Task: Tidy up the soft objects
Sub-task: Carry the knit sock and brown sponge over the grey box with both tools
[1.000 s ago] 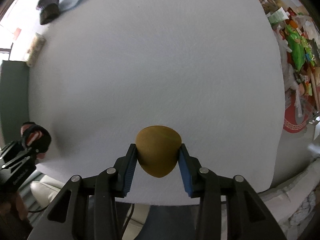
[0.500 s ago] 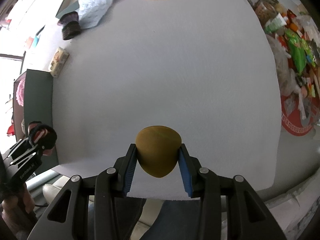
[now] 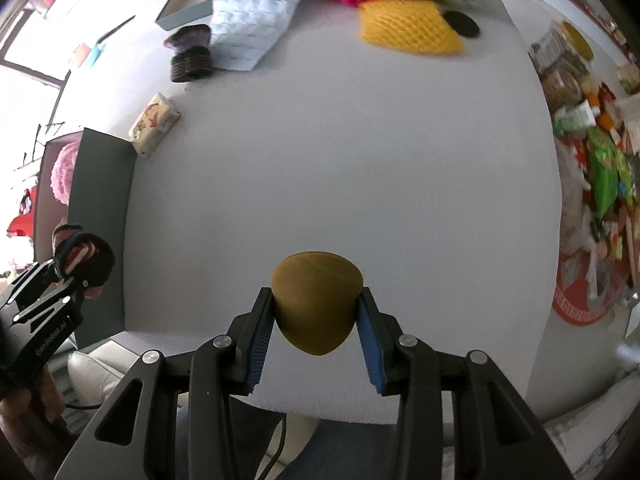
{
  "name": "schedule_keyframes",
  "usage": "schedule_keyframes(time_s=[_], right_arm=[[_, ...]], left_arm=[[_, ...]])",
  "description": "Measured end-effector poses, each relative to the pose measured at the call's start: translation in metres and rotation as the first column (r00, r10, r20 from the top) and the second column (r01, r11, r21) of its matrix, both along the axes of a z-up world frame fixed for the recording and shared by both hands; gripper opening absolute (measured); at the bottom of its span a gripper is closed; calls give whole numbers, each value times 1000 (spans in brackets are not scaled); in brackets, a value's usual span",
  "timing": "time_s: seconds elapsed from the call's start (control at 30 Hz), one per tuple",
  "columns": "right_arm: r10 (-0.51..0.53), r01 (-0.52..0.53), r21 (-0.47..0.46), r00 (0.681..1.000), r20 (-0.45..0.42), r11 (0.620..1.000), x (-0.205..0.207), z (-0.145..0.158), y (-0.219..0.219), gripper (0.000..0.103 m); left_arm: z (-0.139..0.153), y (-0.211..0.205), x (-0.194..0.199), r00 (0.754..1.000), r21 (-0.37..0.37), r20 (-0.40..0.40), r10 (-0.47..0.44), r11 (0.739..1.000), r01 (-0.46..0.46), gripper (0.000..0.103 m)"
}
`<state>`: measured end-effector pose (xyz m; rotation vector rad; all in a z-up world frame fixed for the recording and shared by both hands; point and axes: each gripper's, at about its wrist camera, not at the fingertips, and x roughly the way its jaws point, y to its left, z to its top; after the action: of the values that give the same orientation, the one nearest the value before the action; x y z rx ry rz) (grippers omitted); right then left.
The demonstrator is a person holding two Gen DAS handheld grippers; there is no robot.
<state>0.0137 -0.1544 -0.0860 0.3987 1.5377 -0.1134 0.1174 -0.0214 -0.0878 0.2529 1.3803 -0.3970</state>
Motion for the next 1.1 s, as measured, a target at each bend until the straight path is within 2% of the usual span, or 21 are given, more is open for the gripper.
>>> schedule_keyframes(time_s=[0.53,0.77,1.1], right_arm=[[188,-186,-55,982,33,981,48,26,44,44],[327,-322,-80,943,65,943,66,39,86,44],[422,-419,-46,902,94,907,83,47,137,44]], left_arm=[[22,45,17,984,-67,69,162,985,-158,44],[30,77,15,962,-82,81,261,964,-255,44],[34,124,6,920,-72,81,383,923,-378,44]])
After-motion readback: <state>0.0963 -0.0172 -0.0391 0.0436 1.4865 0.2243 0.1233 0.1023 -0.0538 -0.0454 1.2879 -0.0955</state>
